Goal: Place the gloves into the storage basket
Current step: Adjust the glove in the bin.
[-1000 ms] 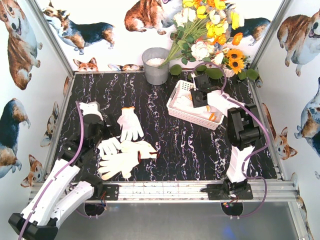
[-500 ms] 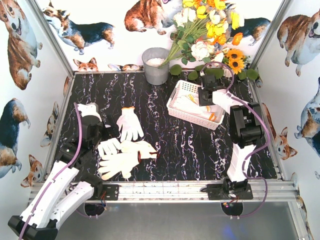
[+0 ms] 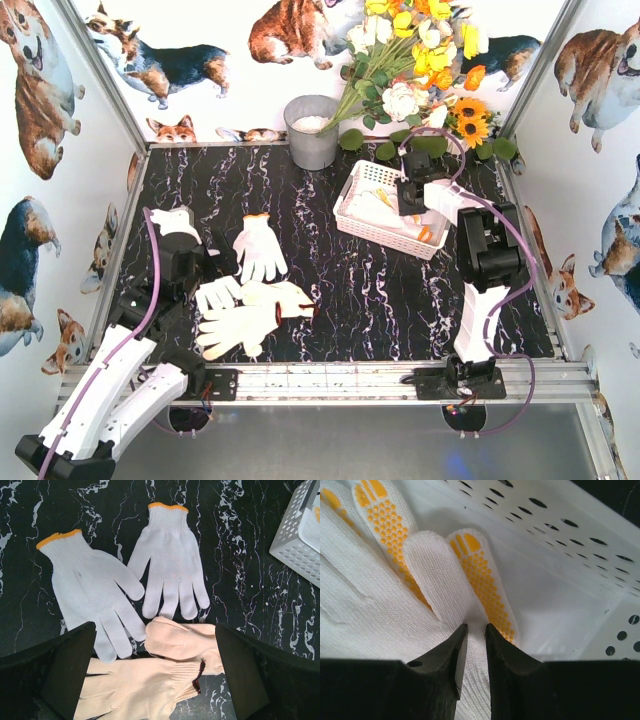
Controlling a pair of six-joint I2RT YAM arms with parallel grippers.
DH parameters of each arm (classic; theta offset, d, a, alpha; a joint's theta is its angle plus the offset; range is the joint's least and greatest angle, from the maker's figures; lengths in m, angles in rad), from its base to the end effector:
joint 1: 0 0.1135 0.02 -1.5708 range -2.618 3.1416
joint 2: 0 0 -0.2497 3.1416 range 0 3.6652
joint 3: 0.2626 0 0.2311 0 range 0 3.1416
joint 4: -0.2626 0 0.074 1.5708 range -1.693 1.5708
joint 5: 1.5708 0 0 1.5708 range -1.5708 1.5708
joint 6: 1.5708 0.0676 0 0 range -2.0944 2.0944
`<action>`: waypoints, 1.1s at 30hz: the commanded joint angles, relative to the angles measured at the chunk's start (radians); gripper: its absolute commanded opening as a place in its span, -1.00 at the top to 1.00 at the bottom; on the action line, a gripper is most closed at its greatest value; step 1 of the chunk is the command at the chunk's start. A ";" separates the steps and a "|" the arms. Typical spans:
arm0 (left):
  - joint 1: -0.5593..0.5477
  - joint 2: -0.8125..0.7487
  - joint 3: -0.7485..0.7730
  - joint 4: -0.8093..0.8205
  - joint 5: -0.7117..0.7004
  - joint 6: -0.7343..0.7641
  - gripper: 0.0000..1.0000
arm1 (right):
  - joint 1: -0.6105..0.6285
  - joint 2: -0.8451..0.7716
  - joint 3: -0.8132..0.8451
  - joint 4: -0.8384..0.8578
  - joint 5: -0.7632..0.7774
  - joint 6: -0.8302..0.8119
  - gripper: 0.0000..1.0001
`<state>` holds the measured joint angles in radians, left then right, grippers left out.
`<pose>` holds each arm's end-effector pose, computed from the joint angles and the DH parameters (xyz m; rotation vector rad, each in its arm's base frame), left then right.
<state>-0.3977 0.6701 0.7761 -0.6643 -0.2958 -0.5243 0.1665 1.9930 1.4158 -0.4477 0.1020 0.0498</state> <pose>0.1528 -0.0428 0.2784 -0.3065 2.0888 -0.2382 0.4108 0.0621 0.1490 -0.1140 2.5856 -0.0531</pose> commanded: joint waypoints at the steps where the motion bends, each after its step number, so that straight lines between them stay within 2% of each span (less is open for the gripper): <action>1: 0.012 -0.006 0.015 -0.008 0.005 -0.013 -0.99 | -0.010 0.034 0.044 0.000 -0.006 -0.010 0.48; 5: 0.012 -0.006 0.017 -0.010 0.006 -0.012 -0.99 | -0.010 0.037 0.046 -0.009 -0.008 -0.009 0.41; 7: 0.012 -0.007 0.015 -0.007 0.004 -0.013 -0.99 | -0.010 0.038 0.049 -0.013 -0.008 -0.009 0.58; 10: 0.012 -0.007 0.020 -0.008 0.004 -0.011 -0.99 | -0.010 0.019 0.048 -0.015 -0.010 -0.008 1.00; 15: 0.012 -0.010 0.019 -0.011 0.007 -0.011 -0.99 | -0.010 -0.057 0.040 -0.031 -0.059 -0.002 1.00; 21: 0.012 -0.026 0.011 -0.008 0.014 -0.016 -0.99 | -0.010 -0.129 0.008 -0.020 -0.045 0.000 1.00; 33: 0.012 -0.056 0.020 -0.039 0.007 -0.016 -0.99 | -0.028 -0.111 -0.022 -0.012 -0.006 0.034 1.00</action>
<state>-0.3977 0.6296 0.7761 -0.6868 -0.2920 -0.5316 0.1478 1.8938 1.3918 -0.4953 0.0635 0.0616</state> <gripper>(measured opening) 0.994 0.023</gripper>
